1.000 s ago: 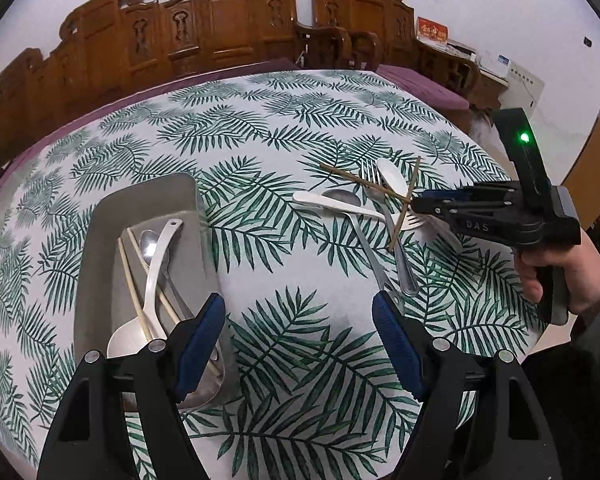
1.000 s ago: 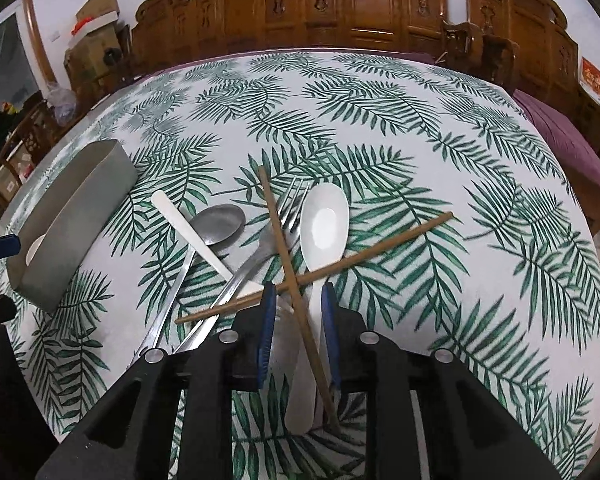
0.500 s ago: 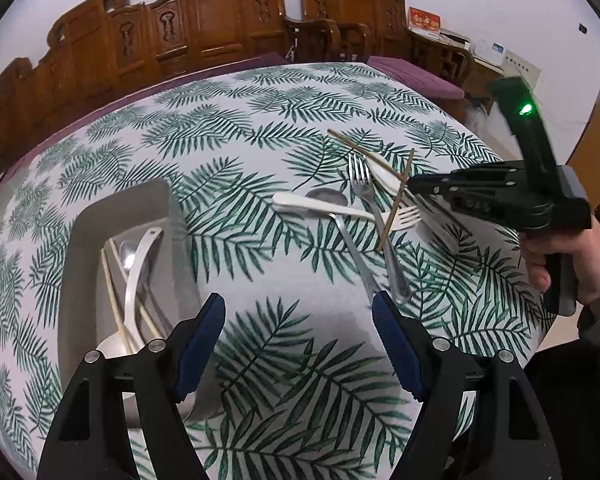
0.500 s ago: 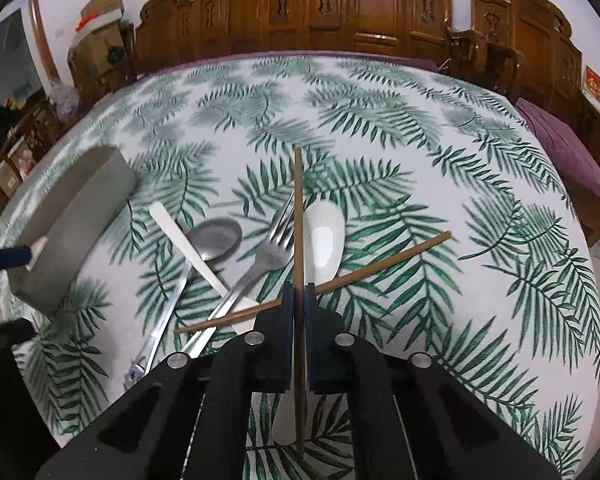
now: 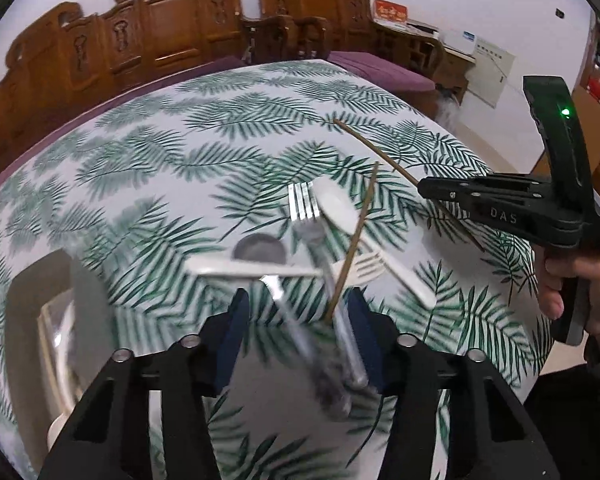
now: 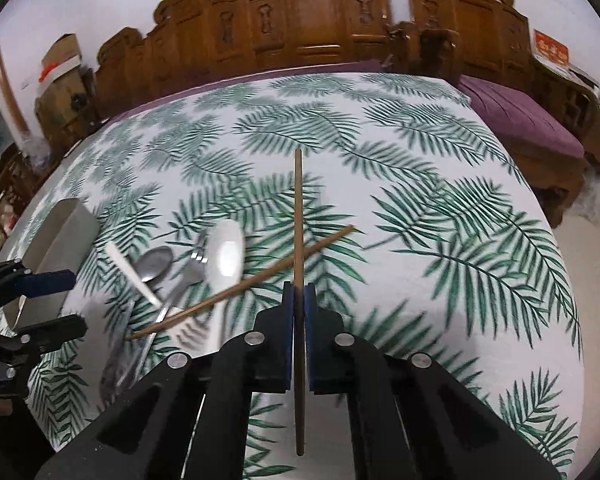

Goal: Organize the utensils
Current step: 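Grasp a chopstick with the left tool while the right tool holds its chopstick, then carry the chopstick into the grey tray and open the left tool while the right tool holds its chopstick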

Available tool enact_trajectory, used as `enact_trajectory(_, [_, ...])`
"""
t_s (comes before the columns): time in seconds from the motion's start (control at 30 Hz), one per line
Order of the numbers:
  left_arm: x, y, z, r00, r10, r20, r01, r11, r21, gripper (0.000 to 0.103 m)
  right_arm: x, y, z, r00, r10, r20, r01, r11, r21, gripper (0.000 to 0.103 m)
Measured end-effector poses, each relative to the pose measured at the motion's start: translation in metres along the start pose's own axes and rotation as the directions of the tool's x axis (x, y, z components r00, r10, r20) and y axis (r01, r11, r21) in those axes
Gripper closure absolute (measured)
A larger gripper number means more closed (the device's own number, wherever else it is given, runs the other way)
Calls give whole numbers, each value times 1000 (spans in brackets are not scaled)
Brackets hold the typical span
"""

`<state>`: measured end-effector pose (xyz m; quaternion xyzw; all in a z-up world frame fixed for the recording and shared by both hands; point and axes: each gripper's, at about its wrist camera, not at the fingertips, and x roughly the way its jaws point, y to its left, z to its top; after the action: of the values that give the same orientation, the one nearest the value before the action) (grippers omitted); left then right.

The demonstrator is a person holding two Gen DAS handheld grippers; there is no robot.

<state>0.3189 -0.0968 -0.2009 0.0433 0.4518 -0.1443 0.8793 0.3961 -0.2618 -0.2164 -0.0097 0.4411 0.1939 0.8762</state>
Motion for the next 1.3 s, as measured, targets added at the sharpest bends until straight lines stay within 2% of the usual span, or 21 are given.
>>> enact_trajectory(0.1, [17,-7,9,1000,-25,-13,26,1000,8,63,1,-9,0,1000,-6,-2,6,1000,18,97])
enact_trajectory(0.17, [30,-12,15,999,-37,-25,38,999,17,71,2,-13,0,1000,-6,-2,6,999,31,97])
enact_trajectory(0.23, [39,-15,20,998,-47,-34,48,999,19,74,1,-18,0,1000,-4,0,4,999,46,97])
enact_trajectory(0.6, [80,-27,39,994,-76,-81,78,996,29,80,3,-23,0,1000,10,-4,-9,997,76,97])
enact_trajectory(0.7, [82,-30,41,994,-70,-80,74,996,41,82,4,-22,0,1000,13,-5,-13,997,74,97])
enact_trajectory(0.83, [82,-32,43,993,-75,-89,80,996,50,93,4,-20,0,1000,17,-6,-17,997,70,97])
enact_trajectory(1.03, [85,-35,41,988,-73,-135,83,994,66,93,4,-18,0,1000,18,-5,-17,998,68,97])
enact_trajectory(1.3, [79,-35,40,992,-63,-108,69,996,61,99,4,-15,1,1000,23,-3,-22,998,61,97])
